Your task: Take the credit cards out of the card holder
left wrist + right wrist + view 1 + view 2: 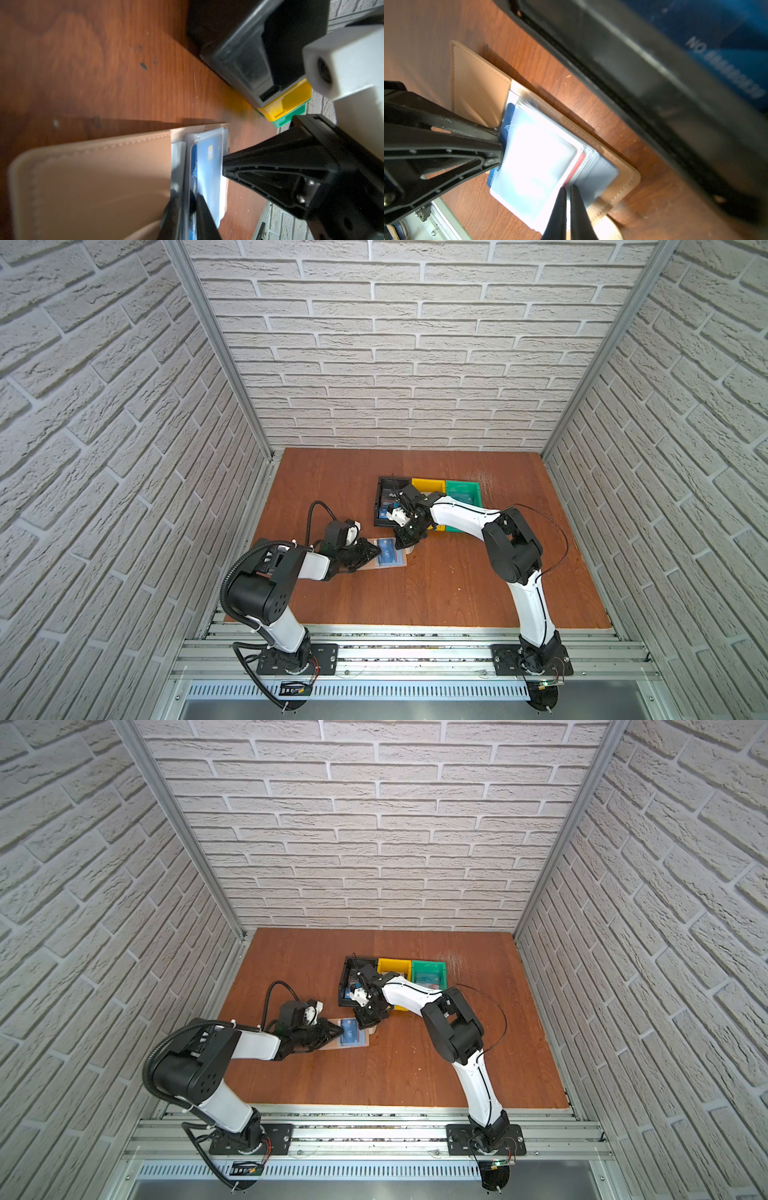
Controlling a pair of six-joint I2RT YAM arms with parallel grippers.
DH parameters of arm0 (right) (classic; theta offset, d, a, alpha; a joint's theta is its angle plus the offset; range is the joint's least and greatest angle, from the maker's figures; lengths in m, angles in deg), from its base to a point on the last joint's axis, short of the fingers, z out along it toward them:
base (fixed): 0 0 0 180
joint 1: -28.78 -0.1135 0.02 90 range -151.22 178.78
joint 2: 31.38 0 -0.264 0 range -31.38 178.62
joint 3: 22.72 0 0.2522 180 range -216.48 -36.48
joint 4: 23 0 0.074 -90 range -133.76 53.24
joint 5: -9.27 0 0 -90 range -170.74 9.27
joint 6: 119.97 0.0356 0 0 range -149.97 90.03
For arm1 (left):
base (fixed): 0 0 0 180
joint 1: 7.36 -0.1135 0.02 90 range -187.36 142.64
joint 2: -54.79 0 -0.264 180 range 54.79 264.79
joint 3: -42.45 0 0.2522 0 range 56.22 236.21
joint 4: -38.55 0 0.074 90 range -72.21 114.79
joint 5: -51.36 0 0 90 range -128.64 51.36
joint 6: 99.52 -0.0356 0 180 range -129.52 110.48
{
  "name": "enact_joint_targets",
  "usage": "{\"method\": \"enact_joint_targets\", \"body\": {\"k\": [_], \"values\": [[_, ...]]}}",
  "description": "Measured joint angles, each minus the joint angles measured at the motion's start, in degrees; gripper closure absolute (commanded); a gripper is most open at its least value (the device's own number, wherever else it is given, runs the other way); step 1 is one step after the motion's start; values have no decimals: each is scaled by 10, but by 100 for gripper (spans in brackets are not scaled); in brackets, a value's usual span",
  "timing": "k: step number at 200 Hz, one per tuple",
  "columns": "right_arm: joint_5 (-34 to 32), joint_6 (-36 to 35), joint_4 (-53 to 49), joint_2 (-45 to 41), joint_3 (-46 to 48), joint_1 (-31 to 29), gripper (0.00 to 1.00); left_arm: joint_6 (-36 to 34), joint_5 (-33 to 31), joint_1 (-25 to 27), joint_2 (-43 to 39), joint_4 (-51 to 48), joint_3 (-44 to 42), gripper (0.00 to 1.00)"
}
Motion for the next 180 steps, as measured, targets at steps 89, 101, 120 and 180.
{"method": "enact_joint_targets", "body": {"k": [89, 101, 120, 180], "values": [[2, 0, 0, 0, 1, 1, 91, 1, 2, 1, 8, 10, 4, 95], [2, 0, 1, 0, 1, 1, 91, 1, 3, 1, 8, 14, 2, 96], [3, 0, 1, 0, 2, 2, 91, 3, 3, 1, 8, 26, -4, 99], [14, 0, 5, 0, 5, 6, 90, 2, 3, -3, 5, 36, -12, 100]]}}
